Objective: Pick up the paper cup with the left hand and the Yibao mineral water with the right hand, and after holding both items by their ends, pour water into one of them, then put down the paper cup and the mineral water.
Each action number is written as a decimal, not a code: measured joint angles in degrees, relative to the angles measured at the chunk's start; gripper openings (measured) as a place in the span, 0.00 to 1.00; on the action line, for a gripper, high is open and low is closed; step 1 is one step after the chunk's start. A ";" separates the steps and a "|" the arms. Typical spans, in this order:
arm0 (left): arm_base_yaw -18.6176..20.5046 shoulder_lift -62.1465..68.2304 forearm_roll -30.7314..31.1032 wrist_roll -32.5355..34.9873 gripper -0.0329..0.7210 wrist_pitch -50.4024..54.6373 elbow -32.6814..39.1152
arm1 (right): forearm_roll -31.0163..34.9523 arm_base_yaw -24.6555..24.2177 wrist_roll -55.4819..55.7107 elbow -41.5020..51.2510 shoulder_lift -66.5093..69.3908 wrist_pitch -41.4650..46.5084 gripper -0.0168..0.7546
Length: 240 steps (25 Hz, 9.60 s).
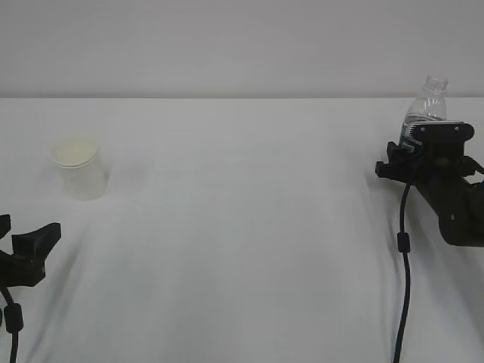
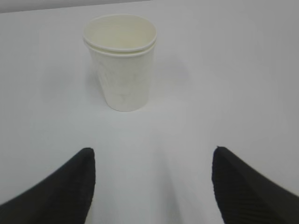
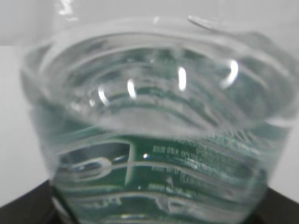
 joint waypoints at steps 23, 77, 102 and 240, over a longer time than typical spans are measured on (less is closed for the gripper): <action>0.00 0.00 0.00 0.00 0.77 0.00 0.00 | -6.49 0.00 0.00 0.54 -9.73 8.09 0.62; 0.00 0.00 0.00 0.00 0.76 0.00 0.00 | -9.12 0.00 3.75 36.19 -37.02 -1.30 0.62; 0.00 5.92 0.00 0.00 0.82 0.00 -5.61 | -12.78 0.00 5.87 38.09 -37.20 -3.91 0.62; 1.07 34.03 -7.77 -3.09 0.74 0.00 -39.92 | -21.11 0.00 8.44 38.09 -37.20 -3.46 0.62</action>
